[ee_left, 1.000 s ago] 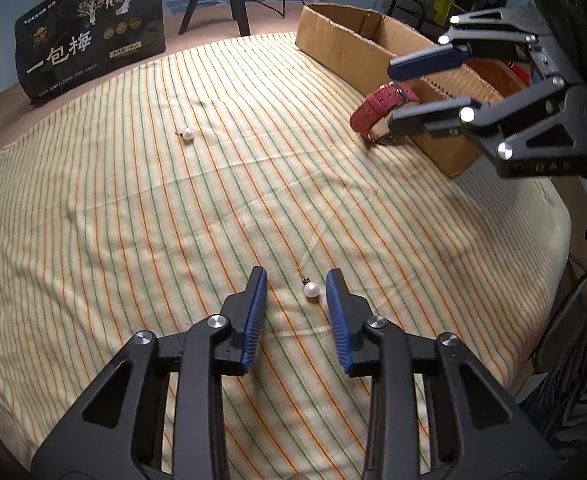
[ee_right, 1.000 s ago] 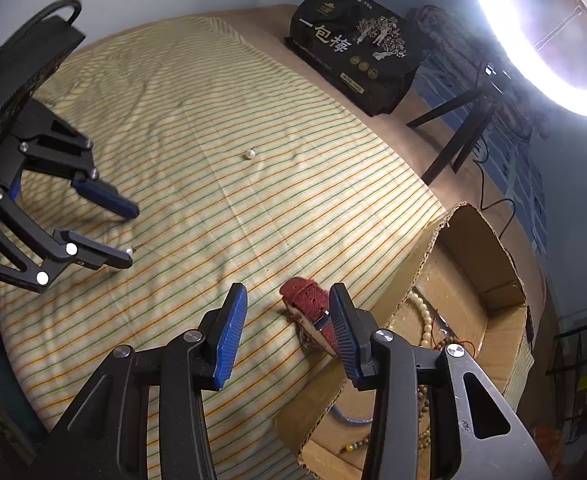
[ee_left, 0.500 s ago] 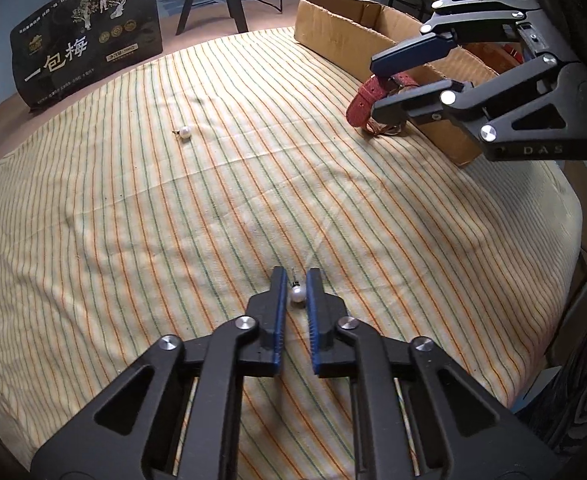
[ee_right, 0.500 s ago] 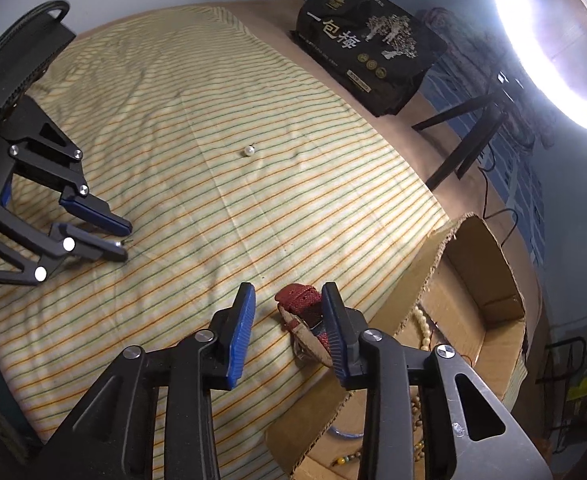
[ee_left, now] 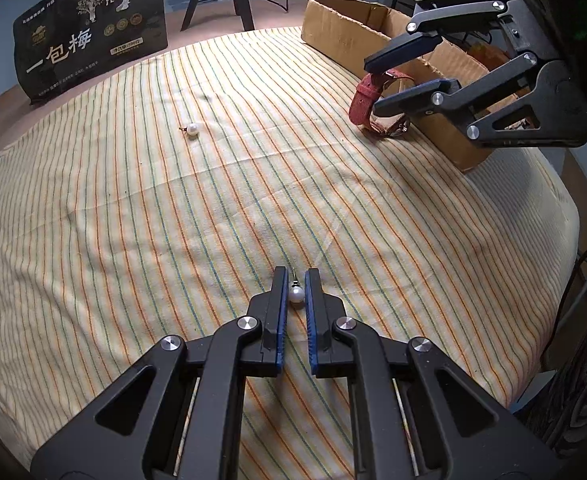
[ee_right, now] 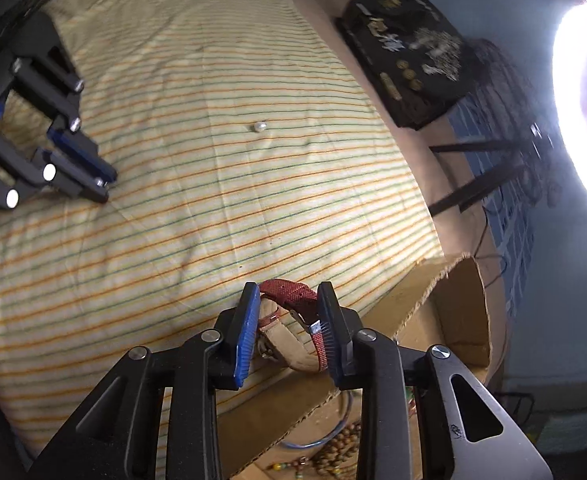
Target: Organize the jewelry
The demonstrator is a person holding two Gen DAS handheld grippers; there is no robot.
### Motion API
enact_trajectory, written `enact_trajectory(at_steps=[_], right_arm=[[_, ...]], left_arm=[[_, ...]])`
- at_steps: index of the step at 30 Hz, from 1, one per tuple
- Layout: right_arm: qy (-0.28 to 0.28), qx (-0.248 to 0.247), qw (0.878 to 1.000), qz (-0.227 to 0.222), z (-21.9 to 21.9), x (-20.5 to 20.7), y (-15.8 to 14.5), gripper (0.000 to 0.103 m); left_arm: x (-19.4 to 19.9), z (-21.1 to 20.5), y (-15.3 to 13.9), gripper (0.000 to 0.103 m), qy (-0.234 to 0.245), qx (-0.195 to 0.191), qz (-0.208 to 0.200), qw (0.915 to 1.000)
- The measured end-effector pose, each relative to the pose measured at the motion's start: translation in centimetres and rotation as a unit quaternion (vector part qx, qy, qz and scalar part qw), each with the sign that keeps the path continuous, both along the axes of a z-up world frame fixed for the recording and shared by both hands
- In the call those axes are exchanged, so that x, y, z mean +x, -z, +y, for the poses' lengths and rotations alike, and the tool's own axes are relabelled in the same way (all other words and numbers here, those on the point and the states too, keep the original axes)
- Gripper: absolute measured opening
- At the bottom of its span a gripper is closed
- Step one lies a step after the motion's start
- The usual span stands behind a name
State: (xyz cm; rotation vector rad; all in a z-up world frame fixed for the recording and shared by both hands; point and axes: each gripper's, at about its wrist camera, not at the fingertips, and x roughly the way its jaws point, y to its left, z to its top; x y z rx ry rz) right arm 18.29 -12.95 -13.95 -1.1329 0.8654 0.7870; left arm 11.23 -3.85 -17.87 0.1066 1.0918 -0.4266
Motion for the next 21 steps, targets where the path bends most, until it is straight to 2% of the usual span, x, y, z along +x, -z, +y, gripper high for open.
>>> enact_trajectory(at_steps=[3, 5, 8, 11, 14, 17, 21], right_arm=[[-0.024, -0.024, 0.999, 0.009, 0.7, 0.0, 0.2, 0.022], [-0.041, -0.041, 0.998, 0.015, 1.4, 0.0, 0.3, 0.011], [-0.048, -0.051, 0.997, 0.035, 2.3, 0.3, 0.2, 0.002], [-0.049, -0.06, 0.996, 0.046, 2.4, 0.1, 0.7, 0.002], [-0.034, -0.048, 0.996, 0.071, 1.9, 0.4, 0.8, 0.002], [-0.02, -0.017, 0.995, 0.1, 1.2, 0.6, 0.0, 0.002], [-0.003, 0.025, 0.993, 0.112, 0.9, 0.8, -1.2, 0.002]], left_arm=[[0.2, 0.1, 0.0, 0.006, -0.001, -0.002, 0.001, 1.0], [0.2, 0.1, 0.0, 0.006, -0.003, -0.004, 0.001, 1.0], [0.2, 0.2, -0.1, 0.006, -0.003, -0.005, 0.0, 1.0], [0.2, 0.6, -0.1, 0.006, -0.006, -0.007, 0.0, 1.0], [0.2, 1.0, -0.2, 0.006, -0.011, -0.009, -0.001, 0.9999], [0.3, 1.2, -0.4, 0.006, -0.015, -0.012, -0.003, 0.9998], [0.1, 1.3, -0.6, 0.006, -0.017, -0.013, -0.007, 0.9998]])
